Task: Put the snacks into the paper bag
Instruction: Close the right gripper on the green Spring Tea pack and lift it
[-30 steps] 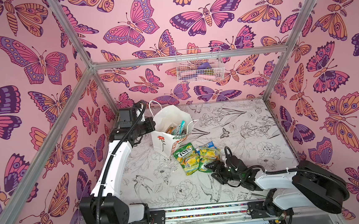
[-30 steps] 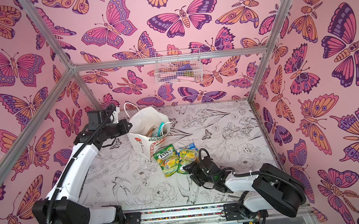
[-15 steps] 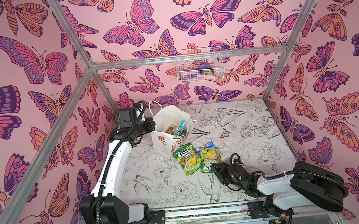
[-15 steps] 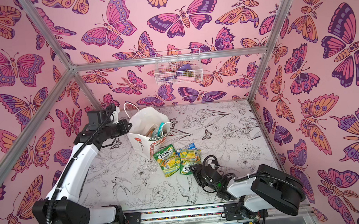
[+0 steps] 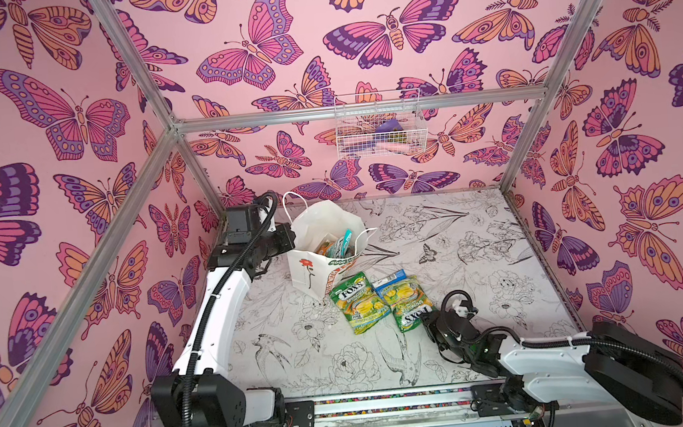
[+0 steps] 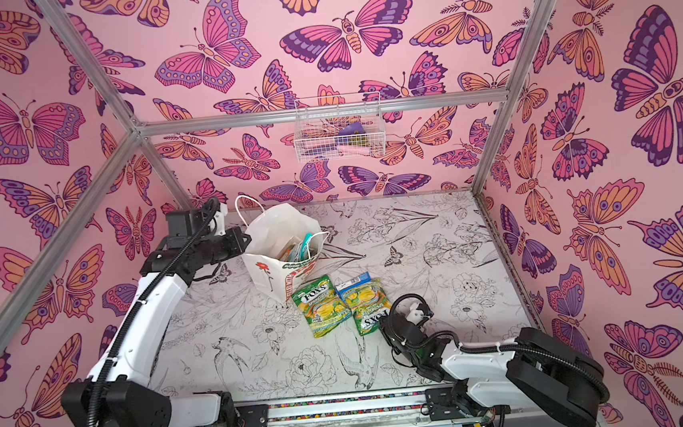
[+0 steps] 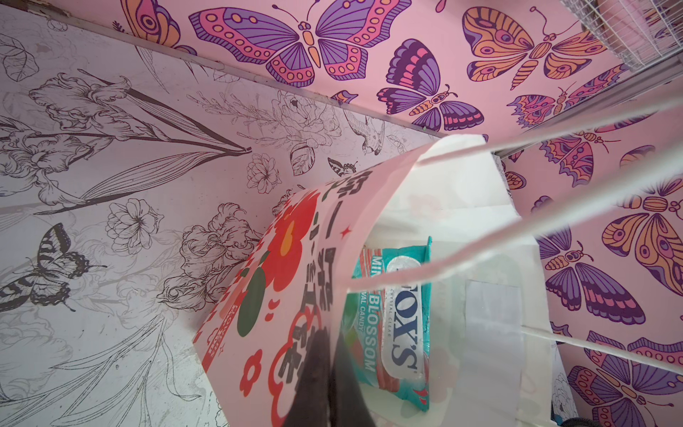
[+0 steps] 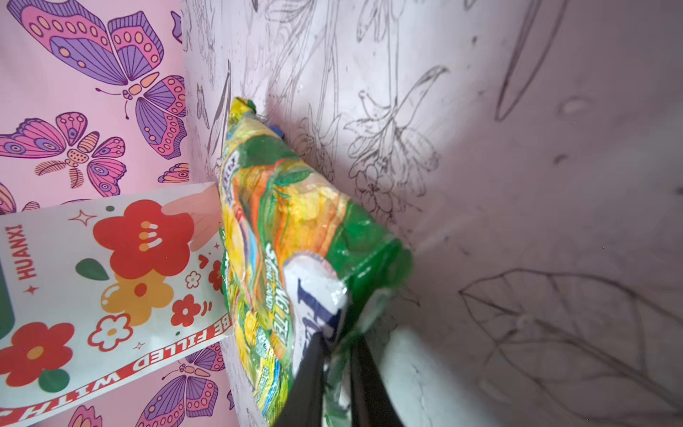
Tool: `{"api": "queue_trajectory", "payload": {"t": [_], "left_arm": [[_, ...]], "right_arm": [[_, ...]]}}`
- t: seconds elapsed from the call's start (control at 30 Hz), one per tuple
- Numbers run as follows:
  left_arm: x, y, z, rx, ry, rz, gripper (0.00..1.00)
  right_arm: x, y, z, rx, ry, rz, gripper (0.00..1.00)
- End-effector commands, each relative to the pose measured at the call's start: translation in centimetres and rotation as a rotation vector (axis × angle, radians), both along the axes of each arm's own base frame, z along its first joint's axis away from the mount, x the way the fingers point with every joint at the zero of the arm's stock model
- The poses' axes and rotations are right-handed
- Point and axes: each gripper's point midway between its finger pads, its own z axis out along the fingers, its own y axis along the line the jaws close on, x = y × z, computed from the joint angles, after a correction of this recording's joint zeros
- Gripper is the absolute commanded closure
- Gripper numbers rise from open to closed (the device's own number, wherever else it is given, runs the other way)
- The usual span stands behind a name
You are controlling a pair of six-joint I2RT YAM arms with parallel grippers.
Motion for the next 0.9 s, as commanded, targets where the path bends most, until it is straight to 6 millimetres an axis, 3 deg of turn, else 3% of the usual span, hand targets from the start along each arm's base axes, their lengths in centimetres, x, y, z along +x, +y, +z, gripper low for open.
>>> {"api": "queue_trajectory", "payload": {"t": [0.0,0.37,0.87], "left_arm": [[0.5,0.2,1.6,-0.011,-0.068,0.009,1.00],[0.5,0.3,1.7,-0.007,-0.072,0.011,1.00],[0.5,0.3,1.5,-0.008,-0.068,0.013,1.00]], "right_arm": [[1.1,0.7,1.2,-0.021,-0.037,0.016,0.97],[1.6,2.8,2.5,-0.018,-0.065,0.113,1.00],[1.7,0.2,8.5,-0.124,-0.212,0.095,1.00]]}}
